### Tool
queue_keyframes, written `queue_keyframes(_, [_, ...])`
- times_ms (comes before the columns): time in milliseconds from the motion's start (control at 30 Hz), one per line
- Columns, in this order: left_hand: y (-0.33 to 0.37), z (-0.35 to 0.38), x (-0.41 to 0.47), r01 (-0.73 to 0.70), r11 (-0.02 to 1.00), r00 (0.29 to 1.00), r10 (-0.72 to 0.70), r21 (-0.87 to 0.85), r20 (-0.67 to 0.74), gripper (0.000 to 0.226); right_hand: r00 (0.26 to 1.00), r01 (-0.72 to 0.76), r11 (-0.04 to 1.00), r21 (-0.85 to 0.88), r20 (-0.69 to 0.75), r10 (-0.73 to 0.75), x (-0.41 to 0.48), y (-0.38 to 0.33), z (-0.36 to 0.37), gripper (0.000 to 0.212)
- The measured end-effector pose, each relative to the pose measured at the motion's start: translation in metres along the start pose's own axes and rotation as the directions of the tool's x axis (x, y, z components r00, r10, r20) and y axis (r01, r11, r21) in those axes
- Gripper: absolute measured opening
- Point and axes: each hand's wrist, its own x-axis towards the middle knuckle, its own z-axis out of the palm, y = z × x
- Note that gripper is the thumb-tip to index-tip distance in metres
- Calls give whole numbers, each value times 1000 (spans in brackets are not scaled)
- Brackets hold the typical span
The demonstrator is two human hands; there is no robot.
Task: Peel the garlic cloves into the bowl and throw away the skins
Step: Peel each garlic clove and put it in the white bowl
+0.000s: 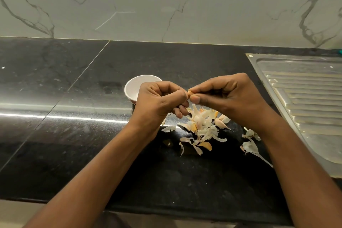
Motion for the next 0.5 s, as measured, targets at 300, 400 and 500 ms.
queue_keyframes(300, [0,0,1,-3,1000,1000,3,11,-10,15,1000,-7,1000,-25,-13,7,0,4,3,25])
queue_keyframes(400, [0,1,0,-5,1000,1000,5,12,-1,16,999,1,1000,-9,-34,-2,0,3,4,24])
queue_keyframes(500, [-1,3,0,-5,1000,1000,5,28,22,15,998,1,1000,22,-70,0,1,3,4,24])
